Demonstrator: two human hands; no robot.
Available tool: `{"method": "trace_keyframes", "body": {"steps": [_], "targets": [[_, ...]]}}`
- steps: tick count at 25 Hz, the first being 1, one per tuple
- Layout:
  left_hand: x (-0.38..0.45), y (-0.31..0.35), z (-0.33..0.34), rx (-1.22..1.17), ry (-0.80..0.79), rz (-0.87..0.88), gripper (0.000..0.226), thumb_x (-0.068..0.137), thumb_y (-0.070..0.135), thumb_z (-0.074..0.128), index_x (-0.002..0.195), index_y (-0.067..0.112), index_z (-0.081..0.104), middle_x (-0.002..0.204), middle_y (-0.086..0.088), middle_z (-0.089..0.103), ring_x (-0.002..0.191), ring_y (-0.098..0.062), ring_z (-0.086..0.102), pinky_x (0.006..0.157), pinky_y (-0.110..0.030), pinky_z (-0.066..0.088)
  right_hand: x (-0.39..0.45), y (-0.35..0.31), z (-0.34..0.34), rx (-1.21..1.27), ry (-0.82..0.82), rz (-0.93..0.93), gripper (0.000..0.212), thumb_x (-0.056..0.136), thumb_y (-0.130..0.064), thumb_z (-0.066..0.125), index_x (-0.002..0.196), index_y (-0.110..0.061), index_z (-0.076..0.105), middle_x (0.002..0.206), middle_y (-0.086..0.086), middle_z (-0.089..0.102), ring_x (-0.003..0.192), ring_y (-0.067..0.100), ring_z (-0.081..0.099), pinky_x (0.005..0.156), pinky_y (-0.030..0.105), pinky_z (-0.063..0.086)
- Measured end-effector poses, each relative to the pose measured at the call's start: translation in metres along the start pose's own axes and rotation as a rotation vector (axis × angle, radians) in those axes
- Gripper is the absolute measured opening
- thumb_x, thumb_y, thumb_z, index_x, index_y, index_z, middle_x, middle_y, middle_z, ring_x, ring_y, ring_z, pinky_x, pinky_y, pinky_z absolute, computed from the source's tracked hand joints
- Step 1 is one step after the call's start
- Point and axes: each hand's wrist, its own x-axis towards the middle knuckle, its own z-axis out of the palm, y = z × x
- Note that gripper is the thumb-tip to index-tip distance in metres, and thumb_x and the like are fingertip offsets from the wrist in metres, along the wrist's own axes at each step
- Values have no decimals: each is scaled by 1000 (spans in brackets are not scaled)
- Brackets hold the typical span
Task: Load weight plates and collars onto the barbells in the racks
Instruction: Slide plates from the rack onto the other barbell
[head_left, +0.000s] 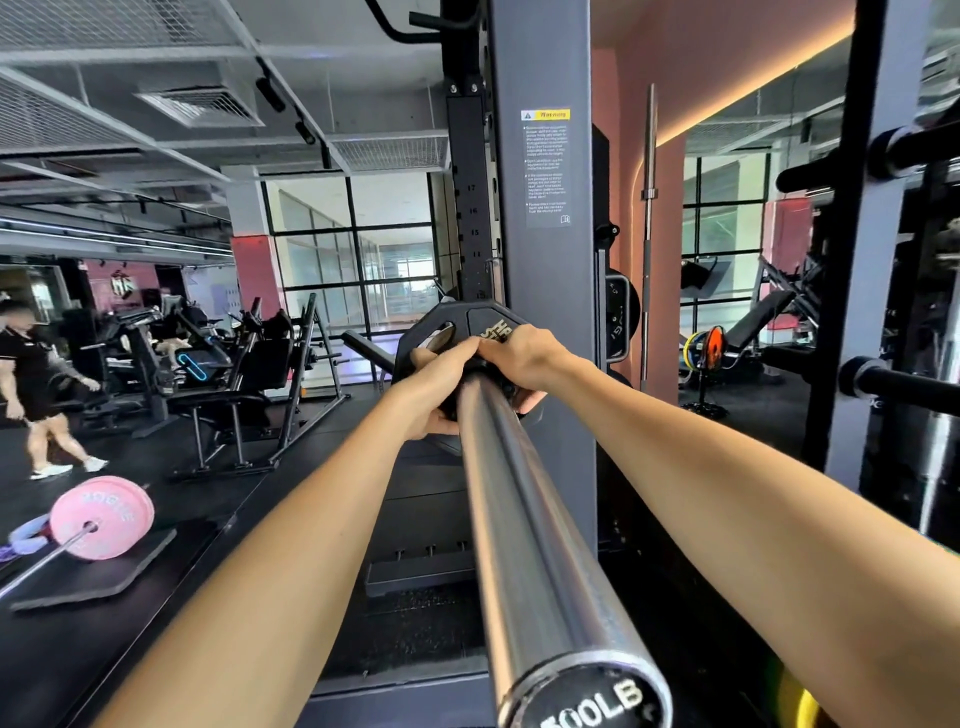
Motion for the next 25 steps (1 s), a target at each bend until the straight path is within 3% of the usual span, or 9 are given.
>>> {"method": "trace_keyframes", "body": {"steps": [2, 6, 9, 11, 17, 25], "targets": [[6, -6, -1, -99, 4, 10, 41, 82, 50, 66, 97, 17, 49, 82, -7, 67, 76, -22, 67, 65, -36, 57, 1, 1, 0, 15, 24, -37, 36, 90, -40, 48, 73, -9, 57, 75, 12, 62, 56, 38, 69, 55, 41, 60], [10, -12, 5, -180, 81, 86, 40, 80, 39, 66, 94, 18, 35, 75, -8, 58, 60, -21, 61, 50, -27, 50, 2, 0, 2, -31, 66, -83, 34, 92, -31, 45, 67, -9, 53, 76, 14, 61, 53, 34, 64, 47, 31, 51], [5, -11, 7, -222, 121, 96, 36, 84, 33, 65, 88, 19, 31, 75, -7, 54, 60, -20, 59, 48, -28, 49, 3, -2, 5, -91, 113, -107, 28, 93, -24, 45, 74, -6, 54, 87, 16, 62, 74, 38, 64, 63, 33, 52], [2, -10, 6, -218, 108, 99, 37, 85, 32, 64, 96, 17, 32, 80, -7, 56, 61, -20, 61, 46, -27, 50, 3, 0, 8, -69, 172, -110, 25, 92, -26, 46, 80, -7, 56, 86, 13, 57, 80, 37, 59, 67, 32, 47], [-9, -5, 7, -213, 110, 99, 41, 85, 28, 66, 105, 15, 32, 83, -11, 57, 41, -14, 61, 41, -24, 48, -1, 4, 15, 2, 293, -73, 36, 93, -30, 45, 69, -5, 54, 80, 11, 57, 73, 35, 58, 65, 34, 49], [-14, -2, 7, -188, 70, 91, 37, 87, 27, 63, 99, 17, 29, 79, -10, 57, 41, -16, 62, 40, -24, 48, -1, 6, 15, 45, 303, -33, 35, 93, -34, 45, 78, -4, 56, 81, 13, 60, 61, 32, 57, 56, 29, 47]]}}
